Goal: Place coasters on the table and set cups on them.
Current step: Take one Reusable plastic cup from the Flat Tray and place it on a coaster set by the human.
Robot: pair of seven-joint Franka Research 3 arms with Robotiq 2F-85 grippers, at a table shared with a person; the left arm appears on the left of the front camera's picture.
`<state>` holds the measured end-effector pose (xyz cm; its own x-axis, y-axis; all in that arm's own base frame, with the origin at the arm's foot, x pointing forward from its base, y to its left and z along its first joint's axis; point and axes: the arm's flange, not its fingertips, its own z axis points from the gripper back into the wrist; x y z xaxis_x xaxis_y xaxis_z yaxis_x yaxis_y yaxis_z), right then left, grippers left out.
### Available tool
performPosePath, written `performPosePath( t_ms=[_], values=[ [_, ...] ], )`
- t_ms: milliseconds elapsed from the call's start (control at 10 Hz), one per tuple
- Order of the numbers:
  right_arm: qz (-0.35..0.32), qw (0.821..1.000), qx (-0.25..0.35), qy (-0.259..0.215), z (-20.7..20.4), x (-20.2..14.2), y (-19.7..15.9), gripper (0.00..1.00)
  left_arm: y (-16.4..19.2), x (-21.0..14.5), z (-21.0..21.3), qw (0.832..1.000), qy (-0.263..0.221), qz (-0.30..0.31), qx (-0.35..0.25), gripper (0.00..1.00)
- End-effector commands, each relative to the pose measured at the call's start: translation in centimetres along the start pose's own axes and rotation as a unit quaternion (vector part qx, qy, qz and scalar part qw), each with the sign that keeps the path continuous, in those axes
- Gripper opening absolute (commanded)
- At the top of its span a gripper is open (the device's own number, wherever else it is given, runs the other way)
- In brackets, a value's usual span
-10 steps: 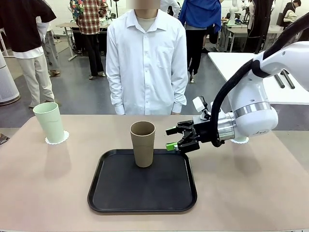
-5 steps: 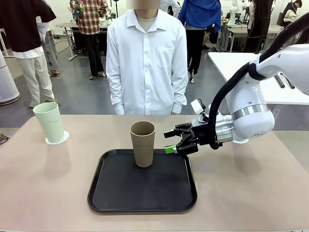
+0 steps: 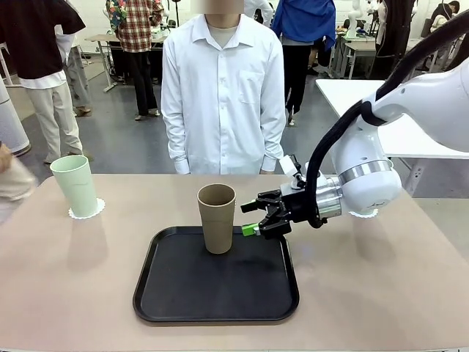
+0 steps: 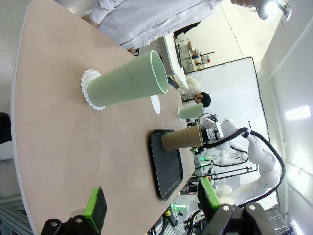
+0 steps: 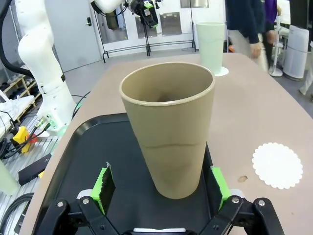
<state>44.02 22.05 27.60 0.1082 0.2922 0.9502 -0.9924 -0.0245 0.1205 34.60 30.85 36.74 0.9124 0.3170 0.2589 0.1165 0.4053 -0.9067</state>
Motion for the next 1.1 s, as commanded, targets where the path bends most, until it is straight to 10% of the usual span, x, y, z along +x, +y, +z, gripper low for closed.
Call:
performPosePath(
  t_ms=[0, 1000],
  values=[
    [0.013, 1.0, 0.006, -0.005, -1.6, -0.6, -1.2, 1.0, -0.2, -0.1, 0.1, 1.0, -0.002, -0.001, 0.0, 1.0],
    [0.033, 0.998, 0.045, -0.028, -4.4, -1.0, -3.0, 1.0, -0.2, -0.1, 0.1, 1.0, -0.002, -0.001, 0.0, 1.0]
  ],
)
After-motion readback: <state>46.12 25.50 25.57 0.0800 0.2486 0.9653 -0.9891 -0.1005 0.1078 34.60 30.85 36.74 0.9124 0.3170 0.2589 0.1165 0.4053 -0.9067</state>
